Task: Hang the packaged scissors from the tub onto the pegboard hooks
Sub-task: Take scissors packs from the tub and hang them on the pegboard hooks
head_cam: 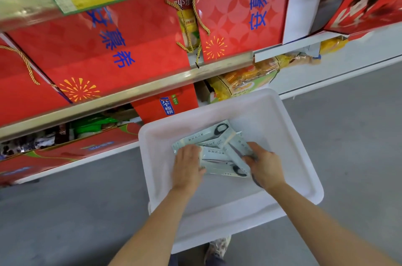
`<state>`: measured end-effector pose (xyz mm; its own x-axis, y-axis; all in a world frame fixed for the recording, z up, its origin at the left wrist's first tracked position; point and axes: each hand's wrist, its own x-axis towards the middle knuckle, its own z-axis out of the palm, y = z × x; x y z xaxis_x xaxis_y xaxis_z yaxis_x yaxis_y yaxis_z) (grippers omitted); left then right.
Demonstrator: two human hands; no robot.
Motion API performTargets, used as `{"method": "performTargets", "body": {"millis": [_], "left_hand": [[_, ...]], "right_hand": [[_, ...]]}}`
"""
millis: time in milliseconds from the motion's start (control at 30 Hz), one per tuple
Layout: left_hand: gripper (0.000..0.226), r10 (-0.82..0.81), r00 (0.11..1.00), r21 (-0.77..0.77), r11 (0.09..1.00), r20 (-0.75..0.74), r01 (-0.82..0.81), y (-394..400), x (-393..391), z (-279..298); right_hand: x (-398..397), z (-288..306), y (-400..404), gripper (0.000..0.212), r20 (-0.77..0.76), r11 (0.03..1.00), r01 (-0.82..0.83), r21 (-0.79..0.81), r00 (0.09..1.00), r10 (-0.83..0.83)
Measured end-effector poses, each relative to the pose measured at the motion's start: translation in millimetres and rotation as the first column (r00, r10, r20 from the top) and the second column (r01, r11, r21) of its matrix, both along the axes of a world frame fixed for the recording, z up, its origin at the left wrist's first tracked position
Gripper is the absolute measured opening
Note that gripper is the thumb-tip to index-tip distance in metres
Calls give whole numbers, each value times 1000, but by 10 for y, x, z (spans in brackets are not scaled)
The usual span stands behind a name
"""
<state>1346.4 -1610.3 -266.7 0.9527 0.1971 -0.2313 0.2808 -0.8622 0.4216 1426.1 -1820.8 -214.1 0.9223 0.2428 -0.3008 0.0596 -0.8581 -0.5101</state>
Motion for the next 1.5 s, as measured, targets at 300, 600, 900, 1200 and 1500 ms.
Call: {"method": "performTargets", "body": {"millis": [300, 600, 900, 1200, 1500], "left_hand": [[83, -218, 974, 360, 905, -68, 228, -75, 240, -61], [15, 233, 959, -541, 791, -163, -284, 192, 230, 584], [16, 605, 782, -893, 256, -152, -371, 576, 347, 1826], [14, 848, 530, -986, 70, -20, -149, 728, 558, 3246], [37, 838, 490, -941, 325, 239, -96, 1291, 389, 4507]], "right_hand": [[83, 279, -137, 6, -208, 898, 359, 254, 927, -312], [40, 522, 40, 8, -348, 845, 370, 385, 907, -238], [191, 1361, 576, 20, -410, 693, 344, 633, 909, -76], [254, 2619, 1440, 28, -181, 518, 141, 843, 983, 26], [159, 3729, 1948, 22, -80, 377, 38, 926, 992, 98]]}}
